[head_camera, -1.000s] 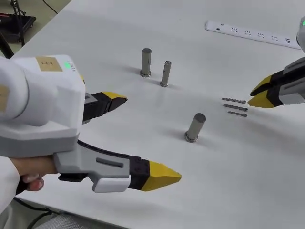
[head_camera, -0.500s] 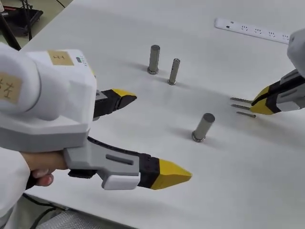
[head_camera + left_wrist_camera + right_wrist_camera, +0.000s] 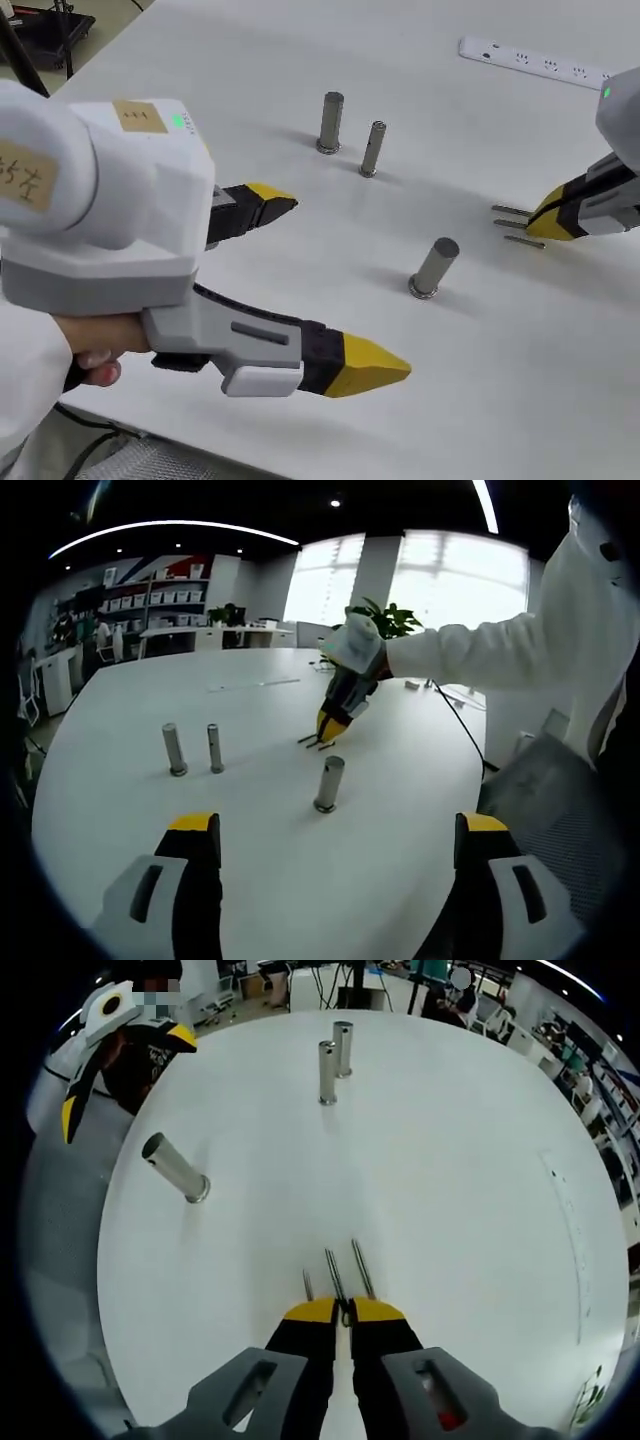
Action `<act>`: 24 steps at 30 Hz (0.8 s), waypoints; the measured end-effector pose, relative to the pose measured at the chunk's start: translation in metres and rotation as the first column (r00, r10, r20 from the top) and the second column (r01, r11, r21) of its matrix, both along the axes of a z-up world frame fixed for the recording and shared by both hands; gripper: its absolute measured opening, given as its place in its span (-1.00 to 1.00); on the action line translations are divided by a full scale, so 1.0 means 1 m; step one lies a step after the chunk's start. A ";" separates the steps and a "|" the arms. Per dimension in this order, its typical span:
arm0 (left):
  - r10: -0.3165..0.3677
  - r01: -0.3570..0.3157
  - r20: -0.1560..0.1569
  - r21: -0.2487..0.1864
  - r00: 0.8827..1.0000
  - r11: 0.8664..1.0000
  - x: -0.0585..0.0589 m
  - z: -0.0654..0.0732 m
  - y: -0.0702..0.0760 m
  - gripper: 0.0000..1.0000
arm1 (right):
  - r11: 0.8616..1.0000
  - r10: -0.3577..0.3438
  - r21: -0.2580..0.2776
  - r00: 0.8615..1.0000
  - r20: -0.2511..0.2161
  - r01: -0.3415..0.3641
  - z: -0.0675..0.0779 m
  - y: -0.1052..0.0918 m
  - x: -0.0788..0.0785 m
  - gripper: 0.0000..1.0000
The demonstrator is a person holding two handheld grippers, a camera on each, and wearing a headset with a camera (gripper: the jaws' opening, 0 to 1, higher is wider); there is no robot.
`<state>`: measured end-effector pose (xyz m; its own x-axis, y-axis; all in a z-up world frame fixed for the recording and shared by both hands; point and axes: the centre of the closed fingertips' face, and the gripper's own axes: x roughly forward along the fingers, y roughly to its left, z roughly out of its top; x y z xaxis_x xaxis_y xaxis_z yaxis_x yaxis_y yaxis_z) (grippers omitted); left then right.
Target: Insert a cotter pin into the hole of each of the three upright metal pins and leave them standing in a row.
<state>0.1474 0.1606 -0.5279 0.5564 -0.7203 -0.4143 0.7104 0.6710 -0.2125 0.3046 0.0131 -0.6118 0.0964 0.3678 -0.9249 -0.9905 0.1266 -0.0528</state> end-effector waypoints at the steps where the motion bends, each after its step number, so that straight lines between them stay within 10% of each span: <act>1: -0.002 0.002 -0.002 0.000 1.000 1.000 0.000 -0.001 0.000 0.92 | 1.000 0.001 -0.002 1.000 0.000 -0.001 0.000 0.000 0.000 -1.00; 24: -0.003 0.003 -0.040 -0.020 0.999 1.000 -0.001 -0.003 0.000 0.86 | 0.998 0.018 -0.055 1.000 0.014 -0.017 -0.001 0.000 0.005 -1.00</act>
